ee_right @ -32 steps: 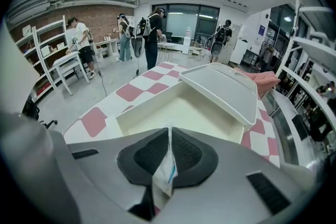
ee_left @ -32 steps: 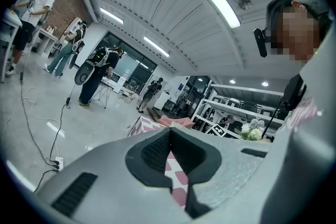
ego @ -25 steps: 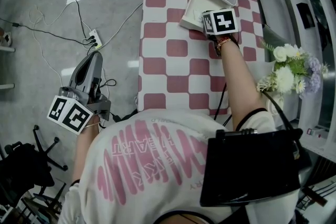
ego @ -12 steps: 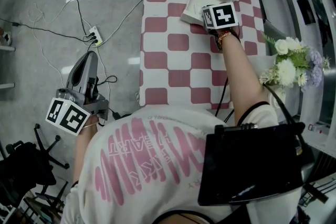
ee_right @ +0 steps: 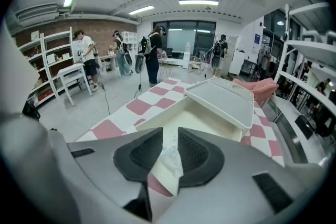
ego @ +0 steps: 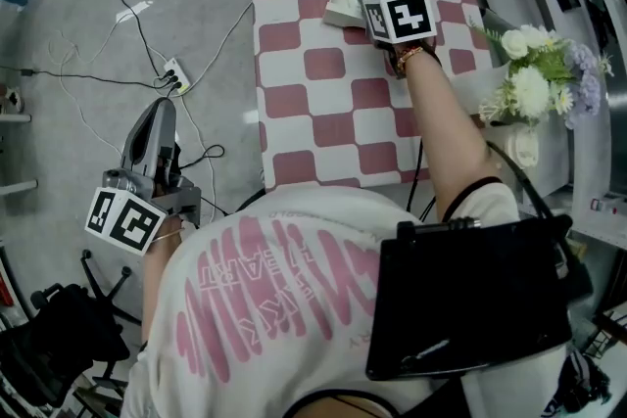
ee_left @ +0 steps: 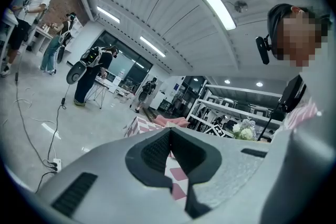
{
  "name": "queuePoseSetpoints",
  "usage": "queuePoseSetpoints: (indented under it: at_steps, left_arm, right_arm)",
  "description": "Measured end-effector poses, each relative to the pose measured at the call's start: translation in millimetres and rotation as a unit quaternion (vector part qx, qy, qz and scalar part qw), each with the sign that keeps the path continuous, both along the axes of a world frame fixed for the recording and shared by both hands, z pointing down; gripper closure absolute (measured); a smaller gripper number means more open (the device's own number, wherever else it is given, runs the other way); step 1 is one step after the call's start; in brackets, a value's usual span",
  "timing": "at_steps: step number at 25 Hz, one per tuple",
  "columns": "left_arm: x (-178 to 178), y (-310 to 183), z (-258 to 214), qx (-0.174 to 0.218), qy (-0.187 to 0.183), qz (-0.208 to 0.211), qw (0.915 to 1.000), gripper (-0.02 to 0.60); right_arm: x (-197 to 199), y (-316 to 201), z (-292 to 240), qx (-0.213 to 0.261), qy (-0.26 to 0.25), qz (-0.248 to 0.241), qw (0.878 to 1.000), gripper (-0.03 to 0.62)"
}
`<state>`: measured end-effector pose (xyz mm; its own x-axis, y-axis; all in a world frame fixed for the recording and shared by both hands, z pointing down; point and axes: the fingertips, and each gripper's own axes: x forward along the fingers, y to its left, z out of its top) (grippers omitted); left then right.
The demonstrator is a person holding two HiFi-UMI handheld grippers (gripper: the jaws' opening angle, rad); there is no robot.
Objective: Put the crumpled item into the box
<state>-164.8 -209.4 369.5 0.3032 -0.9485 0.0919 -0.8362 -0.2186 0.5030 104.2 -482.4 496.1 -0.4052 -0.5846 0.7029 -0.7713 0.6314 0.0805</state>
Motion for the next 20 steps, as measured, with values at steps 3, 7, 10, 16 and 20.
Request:
queuePoseSetpoints:
  at_steps: [3,7,10,16,20]
  left_arm:
    - [4,1,-9,0.011,-0.006,0.017,0.9998,0.574]
    - [3,5,-15,0.019,-0.009,0.035,0.9992,0.574]
    - [-2,13,-16,0.017,-0.002,0.043,0.9989,0.574]
    - [-2,12,-33,0.036,0.014,0.081,0.996,0.574]
    - [9,15,-42,0.043,0.021,0.119,0.9917,0.574]
  right_arm:
    - [3,7,-14,0.024,-0.03,0.02,0.999,0.526]
    - [7,19,-30,0.04,-0.062,0.051,0.996,0.571]
    - [3,37,-48,0.054,-0.095,0.064,0.992,0.58]
    - [-18,86,-116,0.141,-0.167,0.056,0.974,0.588]
    - [-25,130,-151,0.169,-0.199,0.051,0.964,0.588]
